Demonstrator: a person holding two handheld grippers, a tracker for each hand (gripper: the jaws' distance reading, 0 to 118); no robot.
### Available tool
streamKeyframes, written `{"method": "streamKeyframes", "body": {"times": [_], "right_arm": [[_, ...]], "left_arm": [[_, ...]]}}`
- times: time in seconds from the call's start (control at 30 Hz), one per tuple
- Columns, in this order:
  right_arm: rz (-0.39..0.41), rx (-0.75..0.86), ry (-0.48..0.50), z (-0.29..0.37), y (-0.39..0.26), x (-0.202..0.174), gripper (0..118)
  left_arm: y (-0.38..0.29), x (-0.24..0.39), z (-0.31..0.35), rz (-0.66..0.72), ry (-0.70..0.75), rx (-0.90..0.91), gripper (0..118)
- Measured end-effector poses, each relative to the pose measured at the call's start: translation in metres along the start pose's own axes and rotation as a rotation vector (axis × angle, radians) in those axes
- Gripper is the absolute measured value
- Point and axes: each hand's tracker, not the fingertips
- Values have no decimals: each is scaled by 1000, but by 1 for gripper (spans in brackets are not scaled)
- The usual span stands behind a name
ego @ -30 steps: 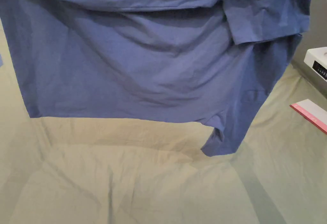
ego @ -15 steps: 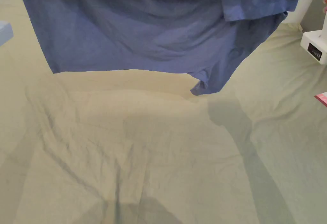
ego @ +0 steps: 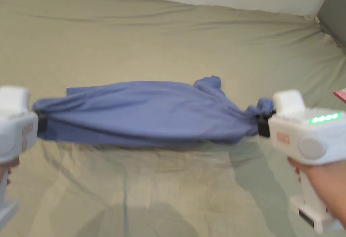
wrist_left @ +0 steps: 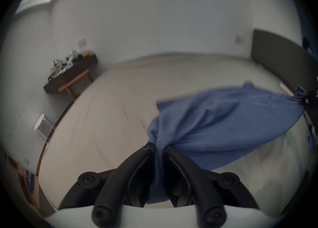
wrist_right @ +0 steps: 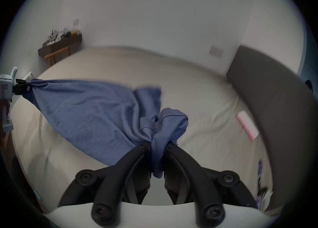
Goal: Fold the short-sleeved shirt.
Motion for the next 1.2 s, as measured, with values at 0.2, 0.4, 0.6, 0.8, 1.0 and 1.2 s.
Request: {"method": "streamKeyframes", "body": {"times": [0.2, 0.4, 0.6, 0.8, 1.0, 1.2], "right_arm": [[-103, -290, 95, 44, -139, -30, 16], [-142, -315, 101, 54, -149, -19, 16], [-127, -418, 125, 88, -165, -12, 16], [-151, -519, 148, 99, -190, -12, 16], [-102, -422, 52, 96, -179, -19, 103], [-174, -22, 51, 140, -91, -9, 108]], "left_arm": [[-93, 11, 13, -128, -8, -177, 7], [-151, 5, 38, -204, -31, -280, 7], [-170, 0, 71, -269, -70, -395, 7], [-196, 7, 83, -291, -110, -470, 7], [-176, 10, 82, -149, -99, -367, 105], [-98, 10, 112, 52, -138, 5, 110]]}}
